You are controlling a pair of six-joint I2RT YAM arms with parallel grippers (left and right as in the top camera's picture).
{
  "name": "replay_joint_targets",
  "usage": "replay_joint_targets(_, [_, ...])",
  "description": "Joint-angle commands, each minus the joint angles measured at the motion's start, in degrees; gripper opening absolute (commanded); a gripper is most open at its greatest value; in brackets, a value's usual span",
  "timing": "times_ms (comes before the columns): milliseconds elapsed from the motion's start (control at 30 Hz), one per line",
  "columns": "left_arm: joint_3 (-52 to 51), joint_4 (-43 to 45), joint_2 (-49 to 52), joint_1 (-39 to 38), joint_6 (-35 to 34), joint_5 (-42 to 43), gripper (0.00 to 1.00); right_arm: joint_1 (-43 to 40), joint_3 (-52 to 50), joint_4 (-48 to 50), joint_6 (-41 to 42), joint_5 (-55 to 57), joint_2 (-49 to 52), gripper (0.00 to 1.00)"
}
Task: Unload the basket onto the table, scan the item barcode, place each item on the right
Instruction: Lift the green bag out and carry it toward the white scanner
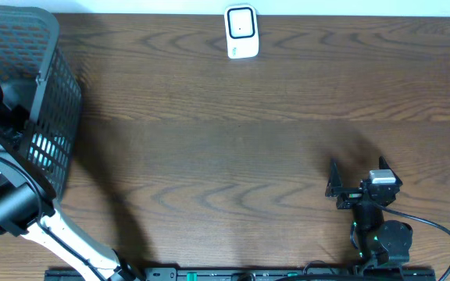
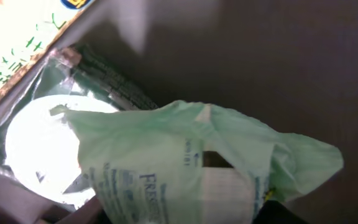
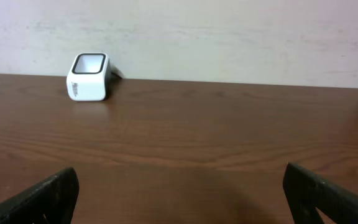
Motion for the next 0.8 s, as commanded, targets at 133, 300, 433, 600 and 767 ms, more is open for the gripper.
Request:
replay_joint_targets(133, [-1.36,0.0,-0.57,-0.02,0.31,1.25,0.15,0.33,-0.11,-0.26,0.39,0.09,-0.31,0.99])
replay_joint_targets(300, [2.36,-2.03,-4.63,0.09,0.31,2.69,0.15,0.33,-0.09,-0.26,0.39,0.09,-0.31,0.99])
replay_joint_targets(433, [4.07,-1.46,-9.99,0.17,-0.2,4.72,0.15,0.33,-0.09,-0.26,0.39,0.09,-0.31,0.99])
replay_joint_targets(600, [4.37,1.77,-18.78,0.24,-1.66,5.73,0.1,0.33,-0.09,-0.26,0.39,0.09,-0.31,0.99])
replay_joint_targets(767, [4.37,5.77,-27.65,0.22,-3.61,5.73,0.08,0.35,-0.09,-0.26,0.39,0.09,-0.31,0.99])
